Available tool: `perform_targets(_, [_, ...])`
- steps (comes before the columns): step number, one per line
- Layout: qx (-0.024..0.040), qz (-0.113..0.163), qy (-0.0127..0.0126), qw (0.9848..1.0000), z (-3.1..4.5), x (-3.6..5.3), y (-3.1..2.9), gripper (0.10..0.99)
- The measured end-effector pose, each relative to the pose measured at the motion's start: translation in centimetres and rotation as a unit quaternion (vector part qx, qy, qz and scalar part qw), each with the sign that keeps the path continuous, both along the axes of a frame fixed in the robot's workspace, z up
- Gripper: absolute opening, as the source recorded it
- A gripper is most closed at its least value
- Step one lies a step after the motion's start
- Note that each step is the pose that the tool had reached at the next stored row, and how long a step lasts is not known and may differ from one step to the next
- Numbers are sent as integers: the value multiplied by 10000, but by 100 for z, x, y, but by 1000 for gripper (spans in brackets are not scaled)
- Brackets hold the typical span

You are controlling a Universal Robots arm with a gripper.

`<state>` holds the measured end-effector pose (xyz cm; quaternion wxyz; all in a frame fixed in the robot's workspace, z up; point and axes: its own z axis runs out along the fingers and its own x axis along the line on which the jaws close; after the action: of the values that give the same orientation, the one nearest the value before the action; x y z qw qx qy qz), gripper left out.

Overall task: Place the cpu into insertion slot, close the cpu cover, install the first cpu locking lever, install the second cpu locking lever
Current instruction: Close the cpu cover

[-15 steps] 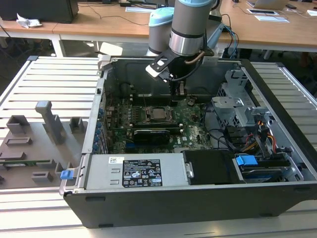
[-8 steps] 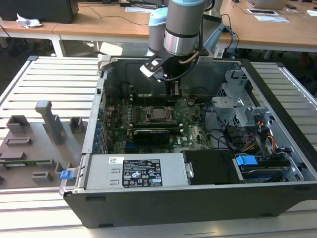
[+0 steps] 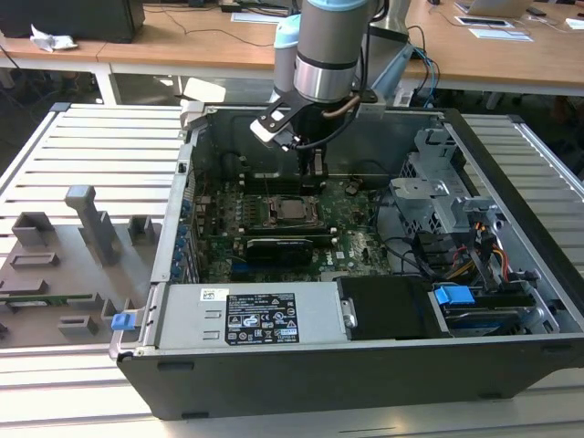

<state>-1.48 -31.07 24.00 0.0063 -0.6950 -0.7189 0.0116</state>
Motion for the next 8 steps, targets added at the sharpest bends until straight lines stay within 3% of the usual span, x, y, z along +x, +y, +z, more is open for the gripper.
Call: perform_targets(8, [1, 0, 0, 10000, -47, -129, 0, 110])
